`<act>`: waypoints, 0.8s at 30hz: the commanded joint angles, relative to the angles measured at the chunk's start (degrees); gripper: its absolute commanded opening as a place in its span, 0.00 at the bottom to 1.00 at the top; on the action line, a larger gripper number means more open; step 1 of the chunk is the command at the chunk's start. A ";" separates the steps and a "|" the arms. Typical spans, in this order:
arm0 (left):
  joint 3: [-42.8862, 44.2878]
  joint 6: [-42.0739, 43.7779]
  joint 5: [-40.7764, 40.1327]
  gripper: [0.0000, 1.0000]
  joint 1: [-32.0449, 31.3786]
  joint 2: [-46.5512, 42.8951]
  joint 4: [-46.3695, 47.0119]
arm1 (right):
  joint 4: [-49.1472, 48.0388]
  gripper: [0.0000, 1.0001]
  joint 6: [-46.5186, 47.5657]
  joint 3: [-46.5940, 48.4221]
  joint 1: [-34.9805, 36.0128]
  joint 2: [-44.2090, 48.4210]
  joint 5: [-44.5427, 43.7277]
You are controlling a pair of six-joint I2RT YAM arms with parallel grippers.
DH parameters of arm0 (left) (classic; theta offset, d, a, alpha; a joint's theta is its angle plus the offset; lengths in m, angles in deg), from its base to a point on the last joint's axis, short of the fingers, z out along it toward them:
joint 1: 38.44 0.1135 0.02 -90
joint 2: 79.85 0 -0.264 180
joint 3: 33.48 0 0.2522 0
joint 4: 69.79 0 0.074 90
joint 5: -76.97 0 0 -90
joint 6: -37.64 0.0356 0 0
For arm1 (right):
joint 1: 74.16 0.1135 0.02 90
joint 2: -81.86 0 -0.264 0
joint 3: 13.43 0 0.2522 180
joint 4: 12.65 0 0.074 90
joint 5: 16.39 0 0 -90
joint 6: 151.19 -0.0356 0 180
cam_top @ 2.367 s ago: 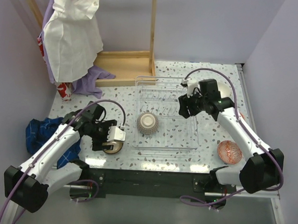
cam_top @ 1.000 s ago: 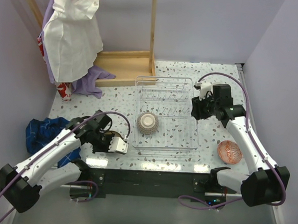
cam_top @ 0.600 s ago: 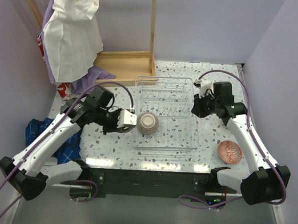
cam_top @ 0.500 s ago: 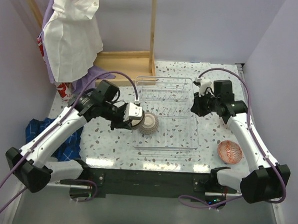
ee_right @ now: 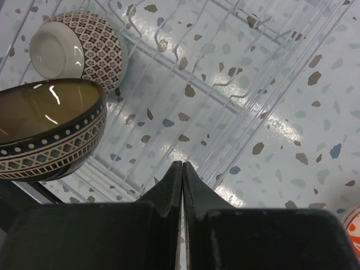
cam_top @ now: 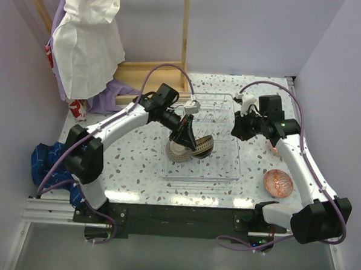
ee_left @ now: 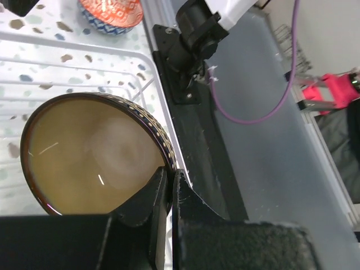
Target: Load the bowls into the dish rack
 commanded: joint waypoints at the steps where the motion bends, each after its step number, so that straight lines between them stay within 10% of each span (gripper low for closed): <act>1: 3.15 -10.73 13.33 0.00 -2.28 2.97 12.11 | 4.33 0.00 3.38 -0.32 -0.17 1.75 -0.82; 9: 7.09 -8.21 19.48 0.00 -4.56 14.39 7.93 | 10.50 0.00 8.92 -1.20 1.67 1.75 3.84; 14: 18.00 13.76 25.10 0.00 -5.27 26.17 -20.11 | 10.94 0.00 11.90 -3.92 6.68 4.03 4.27; 24: 15.98 8.15 25.38 0.00 -5.27 28.90 -16.26 | 7.78 0.00 11.38 -7.88 10.82 2.98 5.24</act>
